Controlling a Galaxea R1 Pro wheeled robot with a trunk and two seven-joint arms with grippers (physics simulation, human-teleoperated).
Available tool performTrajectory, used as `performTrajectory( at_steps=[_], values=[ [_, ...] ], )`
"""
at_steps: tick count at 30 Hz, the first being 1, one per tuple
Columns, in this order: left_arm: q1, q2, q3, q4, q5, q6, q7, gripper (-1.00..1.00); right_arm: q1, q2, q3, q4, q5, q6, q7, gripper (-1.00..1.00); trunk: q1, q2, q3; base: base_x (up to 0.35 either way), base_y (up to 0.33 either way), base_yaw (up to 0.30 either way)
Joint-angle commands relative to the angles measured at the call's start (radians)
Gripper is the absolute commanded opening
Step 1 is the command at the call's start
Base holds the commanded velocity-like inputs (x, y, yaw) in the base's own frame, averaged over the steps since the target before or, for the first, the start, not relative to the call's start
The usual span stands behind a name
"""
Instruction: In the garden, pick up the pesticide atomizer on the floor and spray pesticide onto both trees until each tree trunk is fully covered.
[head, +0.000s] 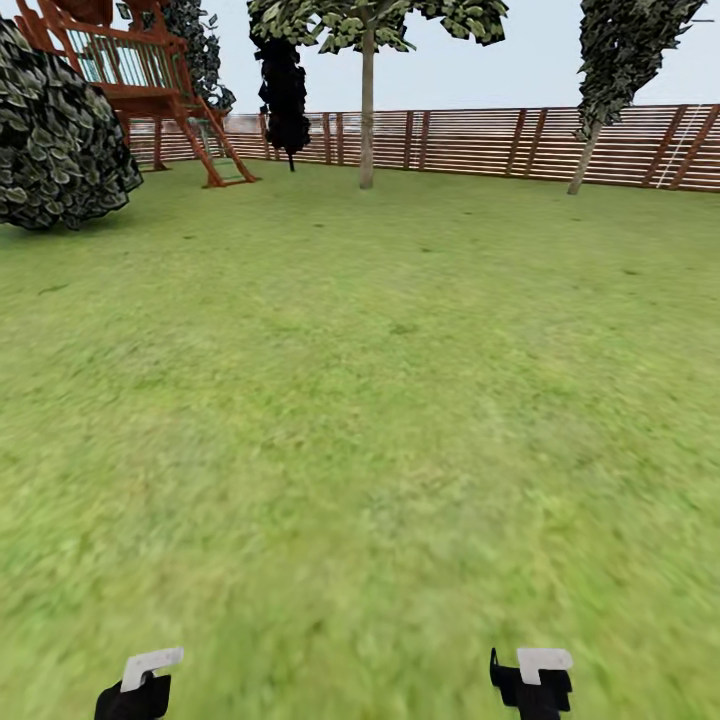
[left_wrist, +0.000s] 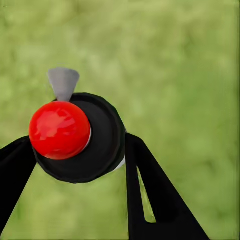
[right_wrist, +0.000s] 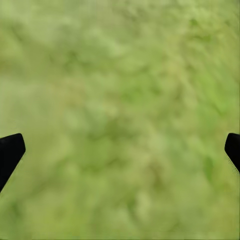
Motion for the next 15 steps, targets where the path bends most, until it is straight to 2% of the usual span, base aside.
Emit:
performTrajectory(
  at_steps=[1,15],
  values=[
    [0.0,0.0,0.0,0.0,0.0,0.0,0.0,-1.0,0.0,0.0,0.0,0.0,0.0,0.0,0.0,1.0,0.0,0.0,0.0,0.339,0.0,0.0],
    [0.0,0.0,0.0,0.0,0.0,0.0,0.0,-1.0,0.0,0.0,0.0,0.0,0.0,0.0,0.0,1.0,0.0,0.0,0.0,0.339,0.0,0.0]
  ],
)
